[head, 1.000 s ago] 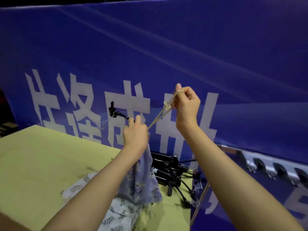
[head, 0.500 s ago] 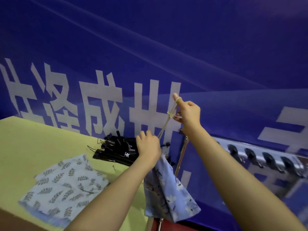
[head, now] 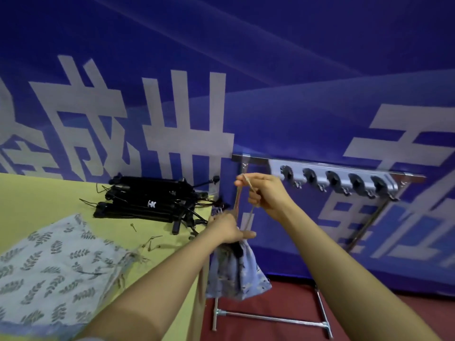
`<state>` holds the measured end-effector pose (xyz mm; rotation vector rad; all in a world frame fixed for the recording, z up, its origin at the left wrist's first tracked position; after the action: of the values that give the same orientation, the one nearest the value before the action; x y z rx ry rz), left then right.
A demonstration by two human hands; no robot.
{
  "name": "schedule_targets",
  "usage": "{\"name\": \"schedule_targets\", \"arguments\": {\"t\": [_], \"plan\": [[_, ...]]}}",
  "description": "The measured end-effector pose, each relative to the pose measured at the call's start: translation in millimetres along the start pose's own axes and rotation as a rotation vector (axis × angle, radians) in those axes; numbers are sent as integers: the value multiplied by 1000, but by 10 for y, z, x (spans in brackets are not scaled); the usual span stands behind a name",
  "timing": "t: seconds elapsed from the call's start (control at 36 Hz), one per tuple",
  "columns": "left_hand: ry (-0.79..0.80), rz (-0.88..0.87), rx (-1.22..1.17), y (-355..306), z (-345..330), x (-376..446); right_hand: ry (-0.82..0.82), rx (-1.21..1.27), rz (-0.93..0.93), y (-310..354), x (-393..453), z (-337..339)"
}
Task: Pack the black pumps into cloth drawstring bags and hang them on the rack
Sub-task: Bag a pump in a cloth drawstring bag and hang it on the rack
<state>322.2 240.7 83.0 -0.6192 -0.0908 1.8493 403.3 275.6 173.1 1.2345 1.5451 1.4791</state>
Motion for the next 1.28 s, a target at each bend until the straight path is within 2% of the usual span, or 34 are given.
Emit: {"name": "schedule_targets", "arguments": {"t": [0.11, 0.25, 0.39, 0.56, 0.69, 0.89, 1.08, 1.28], "plan": [[106, -114, -261, -155, -1, 127, -43, -52, -76, -190, -27, 174], [108, -211, -452, -355, 147, 316, -120, -237, -107, -441, -6, 478], [39, -195, -482, -469, 241, 479, -202, -409, -104, -501, -2, 722], [103, -225, -638, -722, 187, 616, -384, -611, -2, -372, 115, 1205], [70, -197, -711, -905, 175, 789, -388, -720, 77, -297, 268, 1418], [42, -99, -837, -1088, 108, 1142, -388, -754, 92, -378, 576, 1695], [-9, 0, -871, -1071, 51, 1467, -354, -841, 118, -533, 801, 1713], [-61, 32, -617, -1048, -100, 1604, -288, -854, 24, -867, 831, 1778]]}}
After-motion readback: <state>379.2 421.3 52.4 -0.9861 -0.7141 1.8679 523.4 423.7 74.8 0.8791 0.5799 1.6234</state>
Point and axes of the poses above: each hand's wrist, its own x-axis towards the middle knuckle, its own z-axis out of the back of the hand, y = z × x, the point moved 10 cm from there along x, towards the middle knuckle, and after that the axes turned 13 degrees about z, right-handed, at the moved point
